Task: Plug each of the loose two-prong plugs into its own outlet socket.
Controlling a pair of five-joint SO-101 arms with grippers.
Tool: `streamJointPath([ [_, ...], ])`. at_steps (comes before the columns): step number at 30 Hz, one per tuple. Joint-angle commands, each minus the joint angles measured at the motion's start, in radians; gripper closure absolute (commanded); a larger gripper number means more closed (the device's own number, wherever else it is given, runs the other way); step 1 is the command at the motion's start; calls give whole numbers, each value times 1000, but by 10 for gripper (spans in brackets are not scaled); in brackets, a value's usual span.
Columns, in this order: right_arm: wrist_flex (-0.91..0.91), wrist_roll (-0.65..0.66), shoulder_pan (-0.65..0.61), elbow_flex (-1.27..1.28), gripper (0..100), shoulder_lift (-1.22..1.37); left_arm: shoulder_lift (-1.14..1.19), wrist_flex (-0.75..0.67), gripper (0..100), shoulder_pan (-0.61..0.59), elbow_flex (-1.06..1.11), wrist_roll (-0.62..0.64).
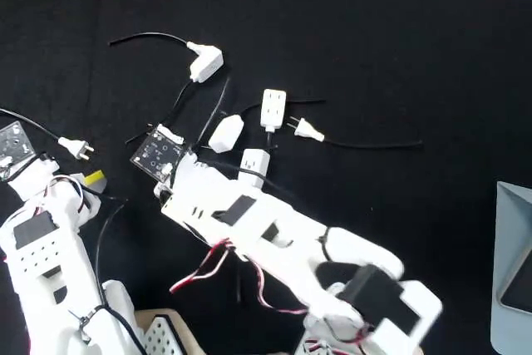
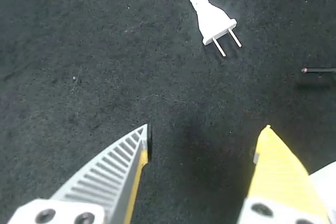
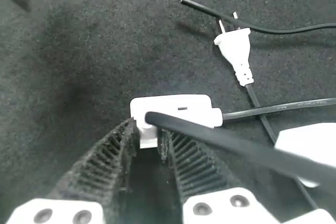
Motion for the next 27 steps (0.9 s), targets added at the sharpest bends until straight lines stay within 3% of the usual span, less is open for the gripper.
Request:
streamJointPath([
  [1, -11, 3, -5, -39, 986, 19, -17, -15, 680, -12, -8, 9],
  [15, 192, 6, -5, -177, 986, 139, -17, -15, 680, -12, -8, 9],
  [23, 193, 14, -2, -171, 986, -67, -17, -15, 680, -12, -8, 9],
  [27, 193, 112, 0, -130, 986, -176, -18, -17, 680, -12, -2, 9],
])
